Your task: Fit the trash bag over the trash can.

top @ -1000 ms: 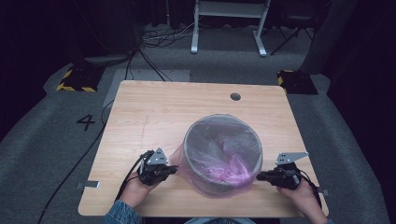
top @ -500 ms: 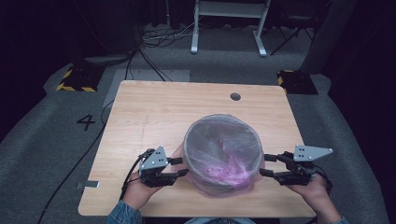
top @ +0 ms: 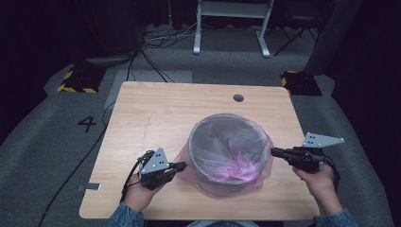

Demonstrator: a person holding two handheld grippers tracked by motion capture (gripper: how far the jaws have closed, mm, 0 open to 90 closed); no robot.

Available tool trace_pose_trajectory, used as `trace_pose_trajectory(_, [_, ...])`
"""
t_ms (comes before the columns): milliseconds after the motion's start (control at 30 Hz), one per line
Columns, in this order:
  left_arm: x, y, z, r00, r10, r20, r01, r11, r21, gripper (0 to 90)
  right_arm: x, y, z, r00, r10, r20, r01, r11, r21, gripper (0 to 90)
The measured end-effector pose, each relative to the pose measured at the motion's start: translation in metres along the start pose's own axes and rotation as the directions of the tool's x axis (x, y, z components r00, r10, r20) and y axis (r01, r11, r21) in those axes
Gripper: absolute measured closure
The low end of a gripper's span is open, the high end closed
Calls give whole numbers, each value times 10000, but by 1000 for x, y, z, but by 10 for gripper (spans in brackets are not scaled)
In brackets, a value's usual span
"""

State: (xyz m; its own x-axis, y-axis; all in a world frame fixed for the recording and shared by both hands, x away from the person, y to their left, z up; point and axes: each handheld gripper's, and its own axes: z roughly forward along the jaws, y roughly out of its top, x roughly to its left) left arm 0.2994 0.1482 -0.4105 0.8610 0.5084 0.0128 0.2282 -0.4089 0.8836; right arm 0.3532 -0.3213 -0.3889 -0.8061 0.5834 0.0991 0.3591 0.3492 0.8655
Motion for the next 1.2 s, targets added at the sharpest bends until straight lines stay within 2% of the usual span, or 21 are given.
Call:
trace_pose_trajectory(233, [5,-4,-10,9993,-192,-310,185,9996,-210,900,-10,-11,-5,9983,491,327,-501,9983,304,900])
trace_pose_trajectory(300, [6,-5,-12,9989,-214,-421,204,9995,-243,900,-13,-14,-6,9966,692,443,-707,9970,322,900])
trace_pose_trajectory(400, [6,-4,-14,9976,-161,-673,145,9996,-235,900,-15,-14,-6,9944,988,384,-996,9949,182,900])
trace_pose_trajectory(467, [7,-2,-19,9950,-51,-993,24,9996,-273,900,-10,-10,-8,9961,724,498,-727,9974,27,900])
trace_pose_trajectory(533, [11,0,-28,9926,-169,-1202,92,9978,-650,900,-6,-4,-13,9974,471,551,-461,9988,-183,900])
trace_pose_trajectory(633, [18,2,-46,9887,-468,-1426,285,9914,-1276,900,-6,3,-20,9986,401,333,-382,9978,-542,900])
trace_pose_trajectory(667, [19,2,-49,9871,-527,-1511,322,9903,-1352,900,-7,5,-22,9988,438,222,-422,9968,-673,900])
trace_pose_trajectory(767, [27,-2,-48,9823,-778,-1706,570,9907,-1235,900,-9,6,-18,9983,502,280,-485,9972,-565,900])
trace_pose_trajectory(800, [31,-5,-45,9807,-884,-1744,706,9919,-1059,900,-10,6,-13,9982,531,291,-517,9976,-465,900])
trace_pose_trajectory(833, [35,-8,-40,9793,-1023,-1746,884,9924,-857,900,-13,4,-8,9978,609,264,-601,9977,-320,900])
trace_pose_trajectory(900, [39,-13,-30,9844,-1177,-1305,1109,9921,-579,900,-19,-1,9,9949,1001,116,-1002,9949,89,900])
trace_pose_trajectory(967, [34,-15,-25,9945,-939,-462,899,9926,-817,898,-22,-6,22,9930,1183,16,-1183,9916,517,900])
trace_pose_trajectory(1033, [27,-12,-23,9971,-727,231,746,9922,-998,653,-21,-7,28,9934,1144,-72,-1138,9917,597,900])
trace_pose_trajectory(1100, [22,-5,-24,9989,-380,279,409,9927,-1131,456,-16,-5,27,9956,931,-113,-925,9948,415,900])
trace_pose_trajectory(1167, [21,0,-24,9991,-205,366,255,9895,-1421,364,-12,-1,21,9971,741,-150,-738,9971,161,899])
trace_pose_trajectory(1200, [21,2,-23,9988,-255,413,310,9901,-1370,336,-9,1,18,9978,648,-161,-647,9979,56,898])
